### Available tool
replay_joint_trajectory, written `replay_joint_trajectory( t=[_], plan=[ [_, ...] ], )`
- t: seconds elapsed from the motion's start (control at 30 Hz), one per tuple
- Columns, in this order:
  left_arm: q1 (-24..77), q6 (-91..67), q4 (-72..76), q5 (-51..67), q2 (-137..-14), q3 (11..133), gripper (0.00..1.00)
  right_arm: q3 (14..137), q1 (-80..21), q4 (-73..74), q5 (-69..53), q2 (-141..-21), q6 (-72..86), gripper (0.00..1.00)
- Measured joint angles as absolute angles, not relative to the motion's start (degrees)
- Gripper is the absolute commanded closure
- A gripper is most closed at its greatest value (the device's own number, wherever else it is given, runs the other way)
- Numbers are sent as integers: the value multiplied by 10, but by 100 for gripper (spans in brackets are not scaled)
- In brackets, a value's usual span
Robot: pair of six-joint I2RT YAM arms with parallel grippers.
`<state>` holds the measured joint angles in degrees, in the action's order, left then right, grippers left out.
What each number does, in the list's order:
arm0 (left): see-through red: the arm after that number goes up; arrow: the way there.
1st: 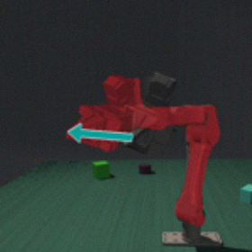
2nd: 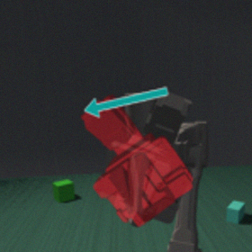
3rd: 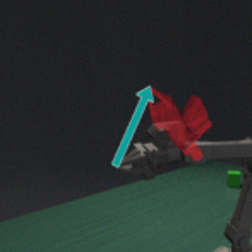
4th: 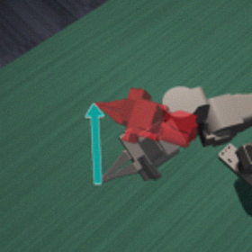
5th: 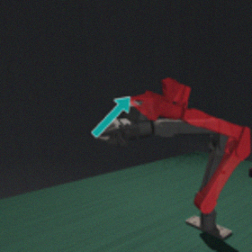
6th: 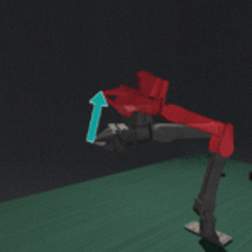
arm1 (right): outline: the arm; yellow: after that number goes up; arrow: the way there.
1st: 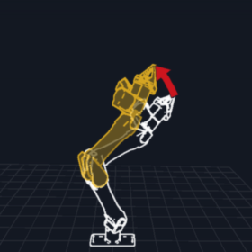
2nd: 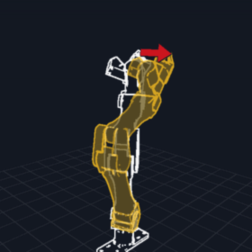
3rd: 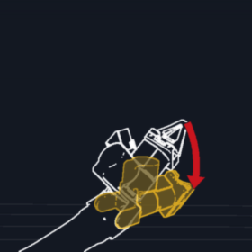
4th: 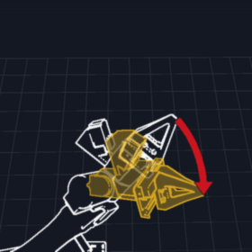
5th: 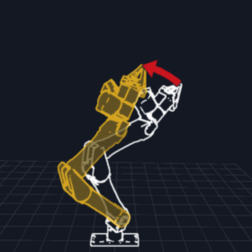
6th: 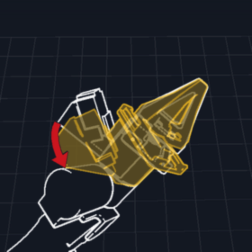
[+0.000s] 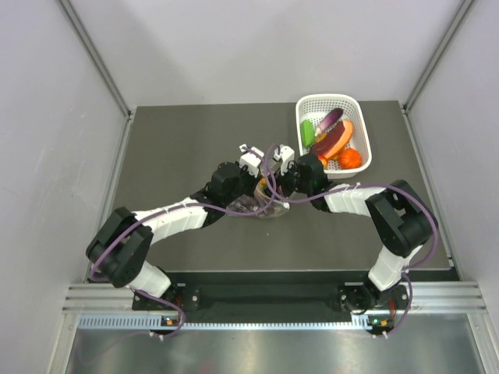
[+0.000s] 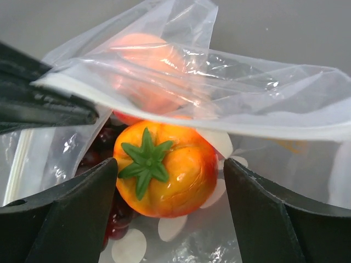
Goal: Open the zip-top bag and remove the fake food
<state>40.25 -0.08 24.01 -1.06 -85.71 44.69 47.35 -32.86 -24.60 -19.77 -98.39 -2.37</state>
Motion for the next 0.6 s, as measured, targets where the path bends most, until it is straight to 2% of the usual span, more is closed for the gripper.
replay_joint_trajectory(
  t=[0.3, 0.4, 0.43, 0.47, 0.53, 0.57, 0.6],
  plan=[
    [401, -1, 240, -11, -857, 445, 100, 509, -329, -246, -208, -1027, -24, 23],
    [401, -1, 240, -11, -857, 444, 100, 517, -329, -244, -204, -1033, -23, 27],
    [401, -1, 240, -11, -857, 444, 100, 518, -329, -244, -202, -1033, -24, 30],
    [401, -1, 240, -11, -857, 444, 100, 518, -329, -244, -200, -1033, -24, 40],
    [401, 0, 240, -11, -856, 443, 100, 518, -329, -246, -197, -1033, -25, 51],
    [401, 0, 240, -11, -856, 443, 100, 519, -329, -249, -195, -1033, -22, 61],
    [401, 0, 240, -11, -856, 443, 100, 519, -329, -252, -194, -1033, -23, 67]
  ],
)
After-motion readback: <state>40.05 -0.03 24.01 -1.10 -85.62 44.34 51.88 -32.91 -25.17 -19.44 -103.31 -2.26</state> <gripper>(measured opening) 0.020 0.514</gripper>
